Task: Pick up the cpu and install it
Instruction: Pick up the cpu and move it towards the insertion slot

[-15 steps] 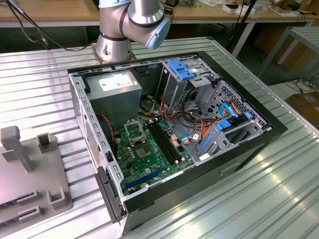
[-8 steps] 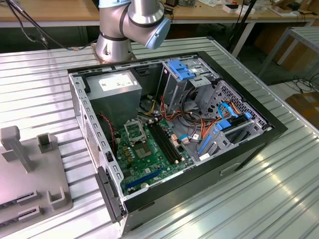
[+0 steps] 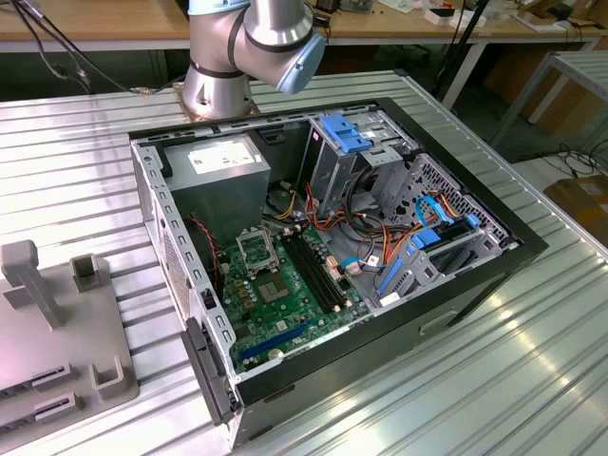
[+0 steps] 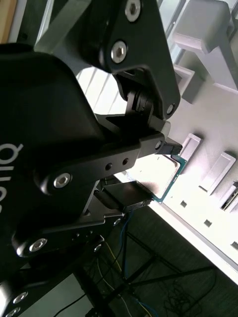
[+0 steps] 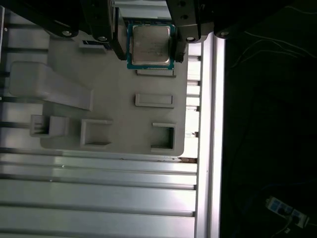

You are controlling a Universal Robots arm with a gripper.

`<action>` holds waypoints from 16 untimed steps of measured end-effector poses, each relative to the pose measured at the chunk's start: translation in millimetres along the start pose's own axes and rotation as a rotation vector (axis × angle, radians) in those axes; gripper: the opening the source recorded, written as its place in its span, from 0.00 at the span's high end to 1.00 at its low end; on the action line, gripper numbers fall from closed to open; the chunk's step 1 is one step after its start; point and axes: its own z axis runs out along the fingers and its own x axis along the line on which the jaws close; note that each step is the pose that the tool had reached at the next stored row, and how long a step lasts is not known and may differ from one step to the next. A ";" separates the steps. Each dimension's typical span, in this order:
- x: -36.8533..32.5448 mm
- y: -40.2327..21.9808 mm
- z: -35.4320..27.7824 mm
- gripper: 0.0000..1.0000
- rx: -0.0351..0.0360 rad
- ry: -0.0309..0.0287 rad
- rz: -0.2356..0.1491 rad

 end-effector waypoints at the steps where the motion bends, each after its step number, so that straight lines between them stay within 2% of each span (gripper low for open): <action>1: 0.0 0.0 -0.9 0.53 0.0001 0.0000 0.000; 11: 0.2 -0.1 -11.8 0.53 0.0001 0.0006 0.000; 16: 0.3 -0.2 -19.7 0.53 -0.0001 0.0012 0.000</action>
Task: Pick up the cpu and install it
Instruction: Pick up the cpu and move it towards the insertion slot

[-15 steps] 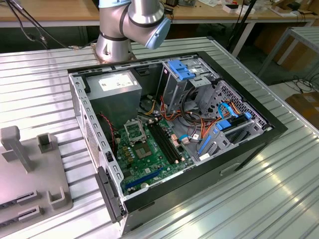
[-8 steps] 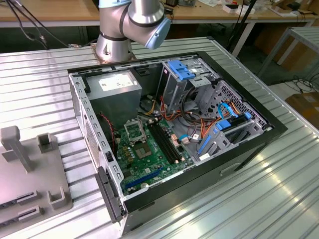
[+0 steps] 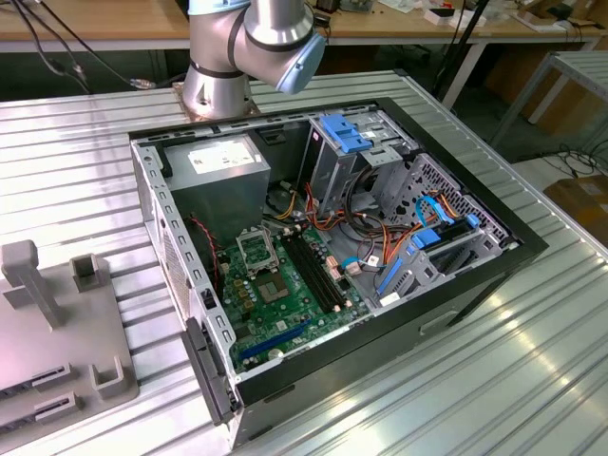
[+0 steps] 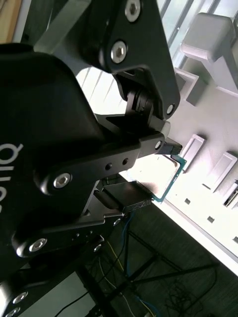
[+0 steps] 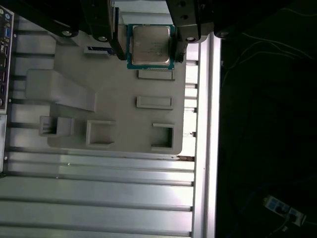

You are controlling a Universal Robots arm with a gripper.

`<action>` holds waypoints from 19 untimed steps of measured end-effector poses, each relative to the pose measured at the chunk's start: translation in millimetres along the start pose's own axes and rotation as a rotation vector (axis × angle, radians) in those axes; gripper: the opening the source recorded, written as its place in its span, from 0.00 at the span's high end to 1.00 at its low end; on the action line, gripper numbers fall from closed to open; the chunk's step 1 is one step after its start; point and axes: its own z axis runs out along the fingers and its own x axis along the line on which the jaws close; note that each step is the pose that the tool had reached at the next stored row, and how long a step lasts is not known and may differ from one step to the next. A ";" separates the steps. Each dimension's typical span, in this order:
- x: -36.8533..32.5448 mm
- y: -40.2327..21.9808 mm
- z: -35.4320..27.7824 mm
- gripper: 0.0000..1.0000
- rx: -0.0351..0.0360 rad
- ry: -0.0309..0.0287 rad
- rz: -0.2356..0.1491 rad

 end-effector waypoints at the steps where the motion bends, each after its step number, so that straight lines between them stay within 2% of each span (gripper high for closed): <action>1: 0.0 0.0 -0.6 0.53 0.0000 0.0001 0.000; 7: 0.0 0.0 -2.2 0.53 0.0003 0.0006 0.000; 16: 0.3 -0.2 -17.1 0.53 0.0000 0.0023 0.000; 19: 0.3 -0.2 -18.5 0.53 -0.0002 0.0026 0.000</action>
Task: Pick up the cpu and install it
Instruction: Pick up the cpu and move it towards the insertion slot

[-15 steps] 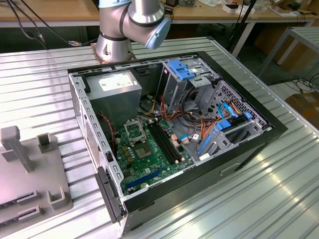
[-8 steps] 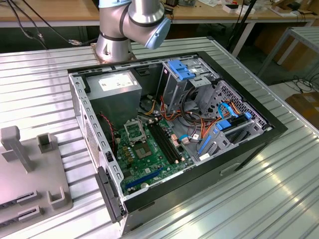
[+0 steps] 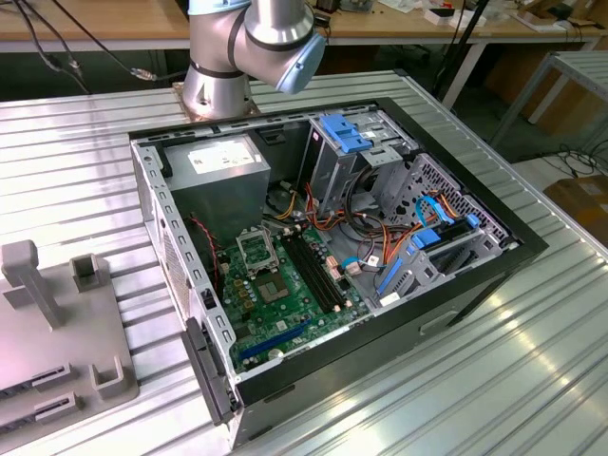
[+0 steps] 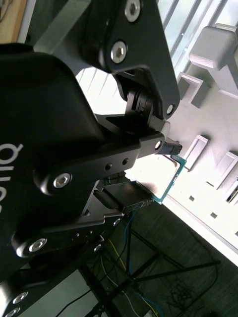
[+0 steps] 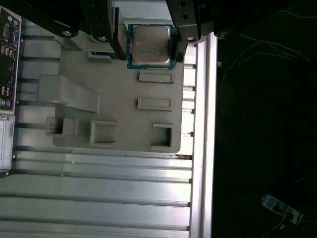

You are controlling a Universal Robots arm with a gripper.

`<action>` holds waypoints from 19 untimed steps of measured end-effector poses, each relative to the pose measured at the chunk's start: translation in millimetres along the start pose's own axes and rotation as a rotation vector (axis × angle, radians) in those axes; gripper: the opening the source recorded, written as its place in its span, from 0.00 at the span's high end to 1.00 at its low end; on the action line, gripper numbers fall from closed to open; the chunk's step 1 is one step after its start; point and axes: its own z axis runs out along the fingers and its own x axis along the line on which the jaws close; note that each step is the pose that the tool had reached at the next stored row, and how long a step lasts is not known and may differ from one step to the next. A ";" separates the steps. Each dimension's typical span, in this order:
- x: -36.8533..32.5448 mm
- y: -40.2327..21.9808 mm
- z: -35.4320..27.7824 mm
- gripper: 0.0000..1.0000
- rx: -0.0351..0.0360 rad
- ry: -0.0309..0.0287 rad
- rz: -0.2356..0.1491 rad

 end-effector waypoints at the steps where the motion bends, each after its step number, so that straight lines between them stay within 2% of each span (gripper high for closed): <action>1: 0.0 0.0 -0.1 0.53 0.0000 0.0000 0.000; 8: -1.7 -0.1 -0.4 0.53 0.0001 0.0003 0.000; 19: -10.3 -0.4 -0.4 0.53 0.0001 0.0002 0.000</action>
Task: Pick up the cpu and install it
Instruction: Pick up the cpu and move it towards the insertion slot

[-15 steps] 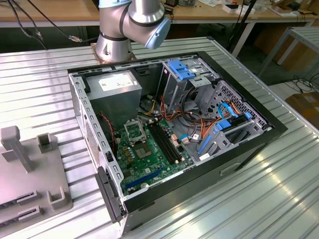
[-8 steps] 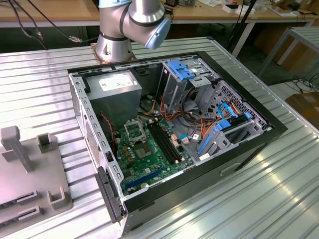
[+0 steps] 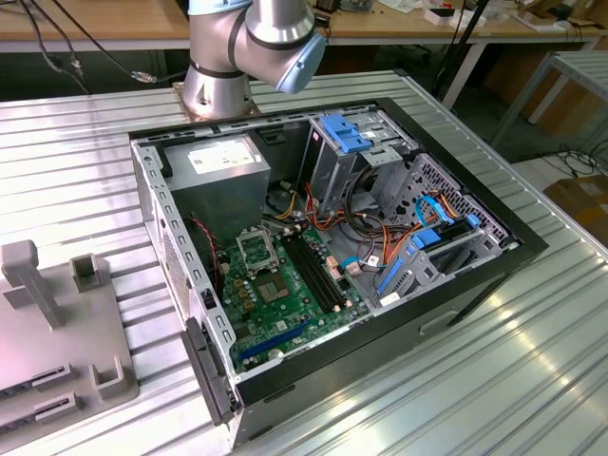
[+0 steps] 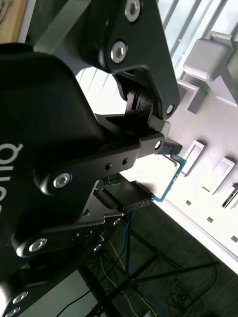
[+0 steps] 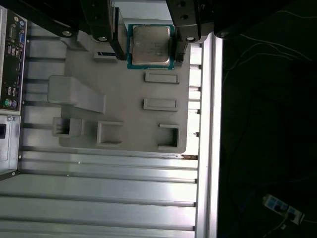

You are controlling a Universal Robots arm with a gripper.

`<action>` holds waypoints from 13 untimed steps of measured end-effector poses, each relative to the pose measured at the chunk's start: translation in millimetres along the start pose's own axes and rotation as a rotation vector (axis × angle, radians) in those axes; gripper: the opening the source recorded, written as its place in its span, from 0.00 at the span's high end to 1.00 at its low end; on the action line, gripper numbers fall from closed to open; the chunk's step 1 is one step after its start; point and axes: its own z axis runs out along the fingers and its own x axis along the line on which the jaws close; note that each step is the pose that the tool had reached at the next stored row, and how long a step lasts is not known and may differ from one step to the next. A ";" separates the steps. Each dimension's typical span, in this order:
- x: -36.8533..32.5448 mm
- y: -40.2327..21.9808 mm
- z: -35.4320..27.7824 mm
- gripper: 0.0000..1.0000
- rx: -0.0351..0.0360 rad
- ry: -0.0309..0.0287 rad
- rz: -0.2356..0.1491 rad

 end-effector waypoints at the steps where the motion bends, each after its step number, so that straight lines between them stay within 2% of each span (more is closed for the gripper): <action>1: -0.1 -0.1 -0.2 0.53 0.0001 0.0001 0.000; 9: -0.1 -0.2 -8.7 0.53 0.0000 0.0000 0.000; 13: 0.0 -0.2 -9.3 0.53 0.0000 0.0000 0.000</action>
